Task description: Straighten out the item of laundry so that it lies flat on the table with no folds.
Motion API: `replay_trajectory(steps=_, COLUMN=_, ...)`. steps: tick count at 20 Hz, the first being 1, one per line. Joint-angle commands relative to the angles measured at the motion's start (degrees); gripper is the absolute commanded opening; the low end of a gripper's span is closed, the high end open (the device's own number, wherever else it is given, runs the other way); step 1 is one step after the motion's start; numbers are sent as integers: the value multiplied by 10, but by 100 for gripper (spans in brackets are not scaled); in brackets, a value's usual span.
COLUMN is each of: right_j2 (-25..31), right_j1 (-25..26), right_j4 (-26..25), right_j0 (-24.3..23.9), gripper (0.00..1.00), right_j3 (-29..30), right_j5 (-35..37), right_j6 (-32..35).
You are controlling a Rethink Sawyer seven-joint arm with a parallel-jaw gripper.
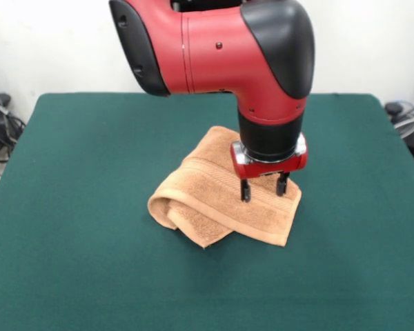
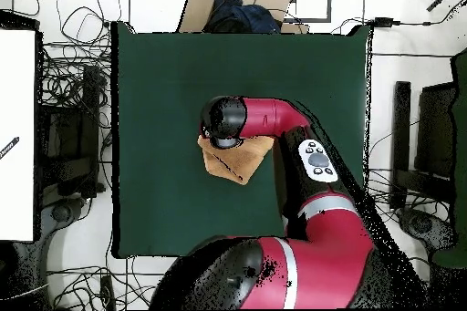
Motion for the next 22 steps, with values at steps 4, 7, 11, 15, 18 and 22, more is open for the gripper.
replay_trajectory(steps=4, right_j2=-7, right_j1=34, right_j4=-47, right_j0=8, gripper=100, right_j3=-13, right_j5=-38, right_j6=7)
replay_trajectory(steps=7, right_j2=-7, right_j1=48, right_j4=-49, right_j0=6, gripper=100, right_j3=-12, right_j5=-47, right_j6=8)
replay_trajectory(steps=11, right_j2=-10, right_j1=66, right_j4=-52, right_j0=5, gripper=100, right_j3=-15, right_j5=-60, right_j6=12)
replay_trajectory(steps=15, right_j2=-11, right_j1=79, right_j4=-49, right_j0=7, gripper=100, right_j3=-27, right_j5=-62, right_j6=13)
replay_trajectory(steps=18, right_j2=-8, right_j1=76, right_j4=-49, right_j0=3, gripper=100, right_j3=-20, right_j5=-68, right_j6=9)
replay_trajectory(steps=22, right_j2=-7, right_j1=76, right_j4=-46, right_j0=0, gripper=100, right_j3=-14, right_j5=-74, right_j6=13)
